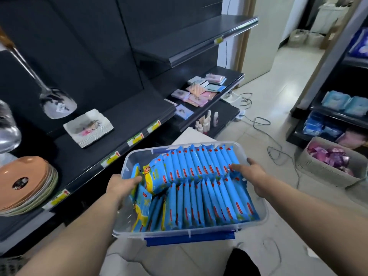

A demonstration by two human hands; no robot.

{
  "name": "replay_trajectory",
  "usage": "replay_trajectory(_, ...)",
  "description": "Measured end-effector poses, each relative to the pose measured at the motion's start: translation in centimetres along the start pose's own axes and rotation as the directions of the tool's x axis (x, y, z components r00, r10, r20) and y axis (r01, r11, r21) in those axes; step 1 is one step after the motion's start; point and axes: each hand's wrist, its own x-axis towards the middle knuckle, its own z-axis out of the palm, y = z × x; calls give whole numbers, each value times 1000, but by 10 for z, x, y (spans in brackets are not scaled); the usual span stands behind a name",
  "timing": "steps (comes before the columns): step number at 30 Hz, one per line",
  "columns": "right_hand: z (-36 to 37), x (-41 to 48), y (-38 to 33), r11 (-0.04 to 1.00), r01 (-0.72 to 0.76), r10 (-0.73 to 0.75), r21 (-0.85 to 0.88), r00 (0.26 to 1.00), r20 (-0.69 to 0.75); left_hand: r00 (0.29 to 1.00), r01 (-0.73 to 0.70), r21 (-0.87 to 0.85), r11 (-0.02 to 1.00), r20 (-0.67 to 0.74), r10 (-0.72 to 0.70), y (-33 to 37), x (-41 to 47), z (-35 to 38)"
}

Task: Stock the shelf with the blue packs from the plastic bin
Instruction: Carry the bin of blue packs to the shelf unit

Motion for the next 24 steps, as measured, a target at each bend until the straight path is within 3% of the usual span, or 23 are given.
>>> replay_trajectory(9, -21, 138, -99, 984, 90, -60, -154, 980, 189, 970, 154, -149, 977, -163, -178, 47, 9, 77)
replay_trajectory(15, 1, 197, -141, 960, 156, -102, -230, 967, 232, 937, 215, -271, 938, -212, -276, 61, 39, 104)
replay_trajectory(24, 46, 286, -181, 952, 176, -93, -251, 945, 312, 902, 247, -308, 919, -273, -334, 81, 77, 124)
